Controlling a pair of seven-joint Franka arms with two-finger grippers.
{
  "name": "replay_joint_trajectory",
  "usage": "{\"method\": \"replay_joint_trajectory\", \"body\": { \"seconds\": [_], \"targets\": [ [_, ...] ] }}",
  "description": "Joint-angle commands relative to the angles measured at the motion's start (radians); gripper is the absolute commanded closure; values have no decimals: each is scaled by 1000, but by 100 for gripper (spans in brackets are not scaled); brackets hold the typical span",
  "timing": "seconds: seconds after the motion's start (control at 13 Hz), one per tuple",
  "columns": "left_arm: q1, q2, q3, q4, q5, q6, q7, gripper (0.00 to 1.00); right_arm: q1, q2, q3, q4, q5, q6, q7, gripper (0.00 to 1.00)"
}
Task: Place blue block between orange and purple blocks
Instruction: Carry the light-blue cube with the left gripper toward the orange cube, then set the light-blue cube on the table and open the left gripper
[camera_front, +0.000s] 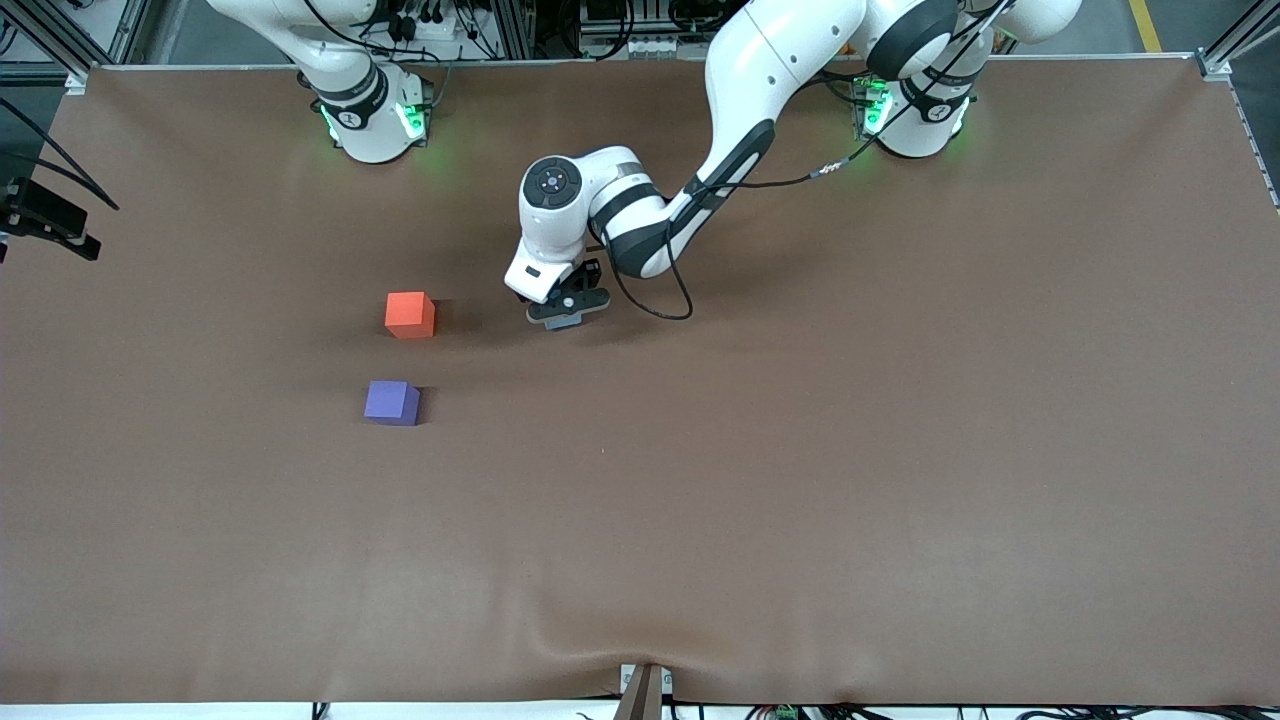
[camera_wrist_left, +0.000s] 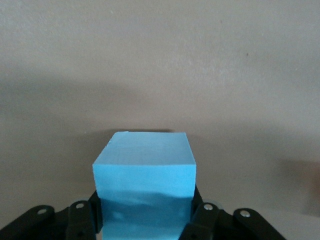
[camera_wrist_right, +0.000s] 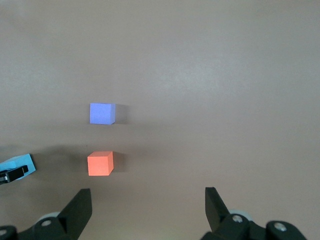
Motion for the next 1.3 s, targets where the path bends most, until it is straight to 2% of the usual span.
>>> {"method": "replay_joint_trajectory", "body": {
  "seconds": [0.0,0.08,0.15,0.46,0.69,0.92,1.23],
  "targets": [
    [-23,12,14,23,0,1,3,50,-18,2,10,8,19,-9,-6,0],
    [-27,12,14,25,0,1,0,19,-18,2,10,8,19,-8,-6,0],
    [-33,10,14,25,0,1,3,0,-19,2,10,8,19,-9,-6,0],
    [-34,-31,21,25,14,-8,6,0,-21,2,10,8,19,-9,-6,0],
    [17,-127,17,25,11,-71,2,0,-16,14,10,10,17,-11,-5,0],
    [145,-261,8,20,11,-174,30,0,-24,46,10,11,17,-11,-6,0],
    [238,-411,14,16,17,-396,156,0,-10,100,11,2,11,-30,-21,0]
  ]
}}
